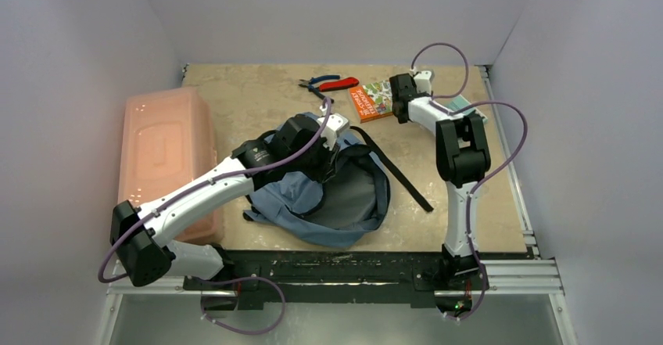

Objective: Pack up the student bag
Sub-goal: Move the book to the center of the board.

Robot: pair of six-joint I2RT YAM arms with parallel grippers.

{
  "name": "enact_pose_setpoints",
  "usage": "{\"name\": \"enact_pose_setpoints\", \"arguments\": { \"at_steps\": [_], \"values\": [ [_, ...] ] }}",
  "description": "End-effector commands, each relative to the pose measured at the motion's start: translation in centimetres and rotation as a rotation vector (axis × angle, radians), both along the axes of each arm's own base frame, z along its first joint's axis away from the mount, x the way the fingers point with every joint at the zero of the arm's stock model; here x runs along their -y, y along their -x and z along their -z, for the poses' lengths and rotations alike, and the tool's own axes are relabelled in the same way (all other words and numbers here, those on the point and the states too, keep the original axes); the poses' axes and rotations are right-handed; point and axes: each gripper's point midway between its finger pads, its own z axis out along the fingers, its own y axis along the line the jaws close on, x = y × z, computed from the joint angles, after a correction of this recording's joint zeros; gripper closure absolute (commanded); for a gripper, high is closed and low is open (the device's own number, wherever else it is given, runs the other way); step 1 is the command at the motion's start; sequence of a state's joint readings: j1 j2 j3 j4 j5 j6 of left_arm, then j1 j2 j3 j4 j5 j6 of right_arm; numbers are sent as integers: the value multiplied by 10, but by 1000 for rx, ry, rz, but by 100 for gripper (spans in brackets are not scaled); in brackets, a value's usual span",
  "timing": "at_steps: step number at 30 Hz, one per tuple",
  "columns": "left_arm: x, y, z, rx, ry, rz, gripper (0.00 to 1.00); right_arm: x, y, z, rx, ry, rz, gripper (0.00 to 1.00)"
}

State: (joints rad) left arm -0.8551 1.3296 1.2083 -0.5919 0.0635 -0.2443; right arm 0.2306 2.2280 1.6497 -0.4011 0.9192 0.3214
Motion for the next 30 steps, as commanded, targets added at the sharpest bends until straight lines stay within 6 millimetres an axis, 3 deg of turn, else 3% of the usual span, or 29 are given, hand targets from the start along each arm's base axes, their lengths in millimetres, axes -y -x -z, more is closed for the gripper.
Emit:
{"name": "enact_pose_setpoints", "arguments": {
  "at_steps": [1,7,11,15,17,19,21,23,26,30],
  "values": [
    [3,-8,-46,97,142,-41,69,-13,10,-40,91,28,-39,100],
    [-11,-7,-84,178,274,-102,48,-43,56,-49,143,-136,-130,100],
    [-15,-9,-109,39,408,-207,41,-58,94,-40,157,-302,-210,100],
    [8,-23,-117,-197,497,-246,39,-63,122,-51,232,-385,-290,100],
    [30,-36,-115,-307,554,-234,38,-63,129,-66,300,-401,-324,100],
    [56,-55,-109,-382,596,-217,37,-66,133,-87,379,-419,-373,100],
    [84,-76,-90,-466,595,-215,36,-68,137,-97,416,-431,-406,100],
    [111,-100,-65,-555,585,-228,35,-69,143,-101,431,-446,-421,100],
    [136,-132,-28,-600,562,-309,34,-71,150,-106,448,-472,-443,100],
    [183,-154,-4,-637,606,-315,28,-78,158,-106,456,-509,-488,100]
  ]
}}
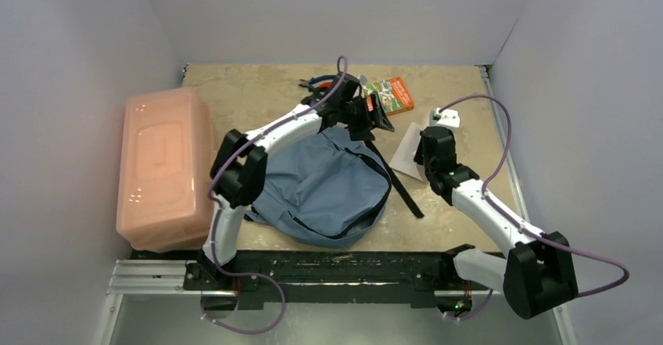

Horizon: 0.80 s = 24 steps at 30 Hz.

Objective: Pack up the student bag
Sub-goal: Move the book to the center of the board, then pick up the book from the center of the board.

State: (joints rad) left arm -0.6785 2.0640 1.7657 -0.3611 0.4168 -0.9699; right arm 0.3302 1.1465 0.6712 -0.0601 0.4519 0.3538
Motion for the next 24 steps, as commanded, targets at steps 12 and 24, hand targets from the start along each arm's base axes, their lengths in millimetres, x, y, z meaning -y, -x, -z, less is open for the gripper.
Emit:
{"name": "enact_pose_setpoints", "arguments": {
  "at_steps": [12,24],
  "values": [
    [126,-12,13,-28,211,4,2,-22,4,-18,95,-97,-118,100],
    [144,-6,50,-54,192,43,27,-30,14,-23,38,-101,-179,83]
  ]
}}
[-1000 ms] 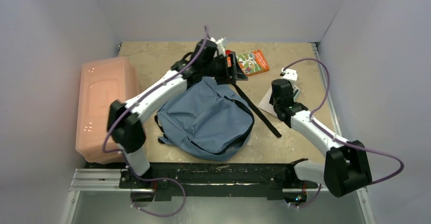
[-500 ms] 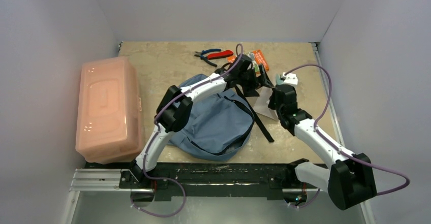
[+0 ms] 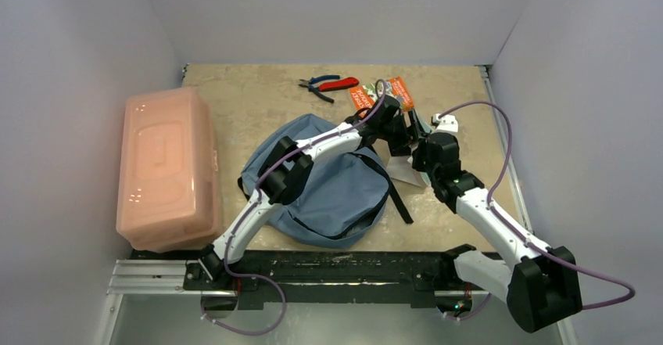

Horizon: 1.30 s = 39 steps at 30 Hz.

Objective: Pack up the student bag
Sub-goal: Pick up the book from the center of the board.

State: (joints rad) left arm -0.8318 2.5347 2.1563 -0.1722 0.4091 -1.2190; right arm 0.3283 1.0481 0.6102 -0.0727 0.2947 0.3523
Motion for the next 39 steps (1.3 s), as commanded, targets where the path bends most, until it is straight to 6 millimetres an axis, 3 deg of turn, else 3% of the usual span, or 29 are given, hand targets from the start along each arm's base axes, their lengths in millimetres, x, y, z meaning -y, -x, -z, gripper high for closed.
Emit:
{"name": "enact_pose_setpoints", "arguments": {
  "at_steps": [1,6,9,11,15,19,21,25,29,33,36,39],
  "values": [
    [9,-4,-24,68,49,22,34,-10,-3,-23,24,-17,-54,79],
    [6,-3,-13,71,13,33,64,-12,3,-25,1,-23,-68,51],
    [5,-2,-8,71,-1,44,73,-11,7,-38,14,-43,-64,11],
    [3,-1,-9,81,-6,53,75,-13,9,-50,38,-64,-66,6],
    [-1,3,-22,117,-10,78,84,-10,13,-71,88,-82,-55,4],
    [-8,0,-67,160,57,104,94,6,19,-89,139,-97,39,1],
    [-15,-2,-101,192,112,118,99,18,25,-102,173,-99,93,1],
    [-39,-7,-172,281,214,137,100,34,35,-129,241,-94,162,1],
    [-66,4,-245,366,333,185,100,37,41,-158,302,-110,161,1],
    [-103,16,-301,432,426,195,100,18,44,-185,353,-204,72,1],
    [-133,29,-330,480,472,212,100,-8,44,-201,369,-304,-44,1],
    [-159,50,-346,517,494,256,100,-36,44,-212,359,-383,-166,1]
  ]
}}
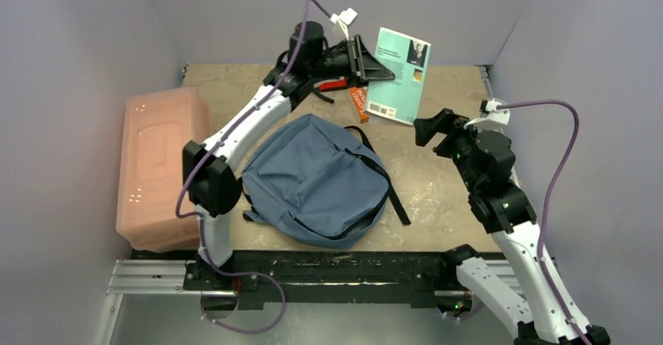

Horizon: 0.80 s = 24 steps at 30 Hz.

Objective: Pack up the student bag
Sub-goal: Pick up the book from the center of the board.

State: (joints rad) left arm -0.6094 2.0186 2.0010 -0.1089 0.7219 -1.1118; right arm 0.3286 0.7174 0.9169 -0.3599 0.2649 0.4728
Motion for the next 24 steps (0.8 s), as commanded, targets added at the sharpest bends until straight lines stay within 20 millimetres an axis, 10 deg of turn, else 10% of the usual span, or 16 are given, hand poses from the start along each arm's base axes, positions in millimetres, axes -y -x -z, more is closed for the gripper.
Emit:
{"name": "enact_pose_setpoints", "arguments": {
  "at_steps": [1,8,19,24],
  "values": [
    [-44,68,-91,211,161,159,100,-49,1,-36,66,-124,-241,1],
    [-92,118,-86,290,142,201,100,-149,49,-62,92,-342,-928,1],
    [-125,174,-72,363,113,260,100,-167,104,-88,282,-574,-1288,7],
    [-120,170,-49,334,19,223,100,-178,108,-84,243,-625,-1323,33]
  ]
}}
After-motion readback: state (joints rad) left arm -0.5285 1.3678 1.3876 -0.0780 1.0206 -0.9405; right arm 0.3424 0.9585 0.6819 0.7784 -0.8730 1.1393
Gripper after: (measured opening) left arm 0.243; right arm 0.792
